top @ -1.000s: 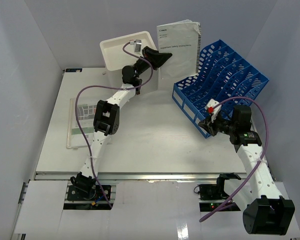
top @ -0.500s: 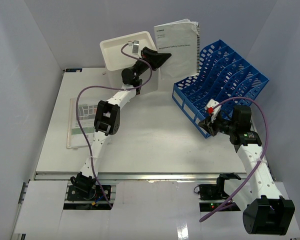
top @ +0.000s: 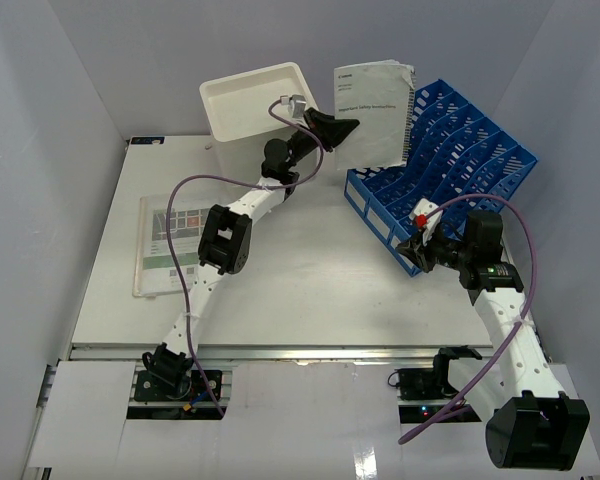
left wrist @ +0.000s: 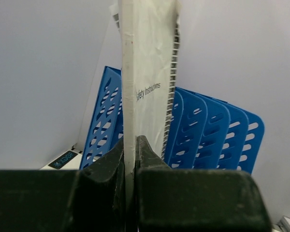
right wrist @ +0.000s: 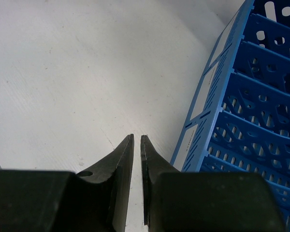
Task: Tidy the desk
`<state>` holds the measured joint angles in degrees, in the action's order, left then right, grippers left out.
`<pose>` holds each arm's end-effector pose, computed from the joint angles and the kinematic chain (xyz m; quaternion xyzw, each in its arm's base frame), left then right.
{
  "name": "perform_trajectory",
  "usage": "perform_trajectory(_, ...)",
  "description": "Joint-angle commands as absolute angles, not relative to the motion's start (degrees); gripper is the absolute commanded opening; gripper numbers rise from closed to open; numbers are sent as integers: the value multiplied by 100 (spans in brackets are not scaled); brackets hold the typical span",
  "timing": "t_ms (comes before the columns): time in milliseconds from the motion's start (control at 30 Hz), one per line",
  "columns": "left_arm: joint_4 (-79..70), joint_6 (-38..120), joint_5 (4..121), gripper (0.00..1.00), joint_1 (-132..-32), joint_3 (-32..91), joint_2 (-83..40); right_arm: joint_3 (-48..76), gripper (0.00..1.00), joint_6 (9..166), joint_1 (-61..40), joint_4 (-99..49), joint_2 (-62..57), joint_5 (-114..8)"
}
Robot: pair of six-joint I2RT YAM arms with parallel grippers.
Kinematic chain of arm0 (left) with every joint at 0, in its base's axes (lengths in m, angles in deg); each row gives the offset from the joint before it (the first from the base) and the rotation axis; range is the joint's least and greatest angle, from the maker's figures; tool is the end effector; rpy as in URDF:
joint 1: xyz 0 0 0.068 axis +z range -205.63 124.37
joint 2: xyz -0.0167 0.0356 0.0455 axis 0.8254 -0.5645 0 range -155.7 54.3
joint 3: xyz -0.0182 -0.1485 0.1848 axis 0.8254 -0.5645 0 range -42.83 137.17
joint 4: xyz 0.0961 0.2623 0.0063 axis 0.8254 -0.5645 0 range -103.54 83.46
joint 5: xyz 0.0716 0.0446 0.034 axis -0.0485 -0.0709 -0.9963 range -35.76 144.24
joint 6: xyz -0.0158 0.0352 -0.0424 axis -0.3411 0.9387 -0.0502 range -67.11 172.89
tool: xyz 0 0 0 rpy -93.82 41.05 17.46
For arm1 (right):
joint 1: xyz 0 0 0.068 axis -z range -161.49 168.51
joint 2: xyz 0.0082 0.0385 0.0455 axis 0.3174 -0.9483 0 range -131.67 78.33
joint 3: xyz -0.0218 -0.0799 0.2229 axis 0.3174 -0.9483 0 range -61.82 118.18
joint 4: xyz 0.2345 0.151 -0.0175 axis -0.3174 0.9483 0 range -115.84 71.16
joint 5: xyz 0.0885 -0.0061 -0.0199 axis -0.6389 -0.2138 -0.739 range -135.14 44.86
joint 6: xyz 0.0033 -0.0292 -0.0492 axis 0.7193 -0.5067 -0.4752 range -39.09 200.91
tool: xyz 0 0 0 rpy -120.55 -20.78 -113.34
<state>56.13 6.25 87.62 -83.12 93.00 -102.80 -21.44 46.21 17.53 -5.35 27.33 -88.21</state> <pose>0.5028 -0.2869 0.2336 0.1925 0.4322 -0.6205 0.6254 0.2357 0.0317 0.2472 -0.4199 0.7158 0.1733 0.5303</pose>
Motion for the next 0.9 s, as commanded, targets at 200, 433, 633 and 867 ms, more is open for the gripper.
perform_trajectory(200,4977,1858,8592,6,-8358,9166,-9487,-2201,17,4593,1772,-598,2699,-8935)
perform_trajectory(433,4317,2677,8770,6,-8391,9283,-9159,-2210,17,4593,1764,-598,2616,-8945)
perform_trajectory(633,3689,3530,8848,6,-8561,9380,-8900,-2223,17,4593,1772,-611,2529,-8939)
perform_trajectory(867,3191,4302,8896,6,-8701,9442,-8577,-2236,17,4593,1772,-632,2405,-8891)
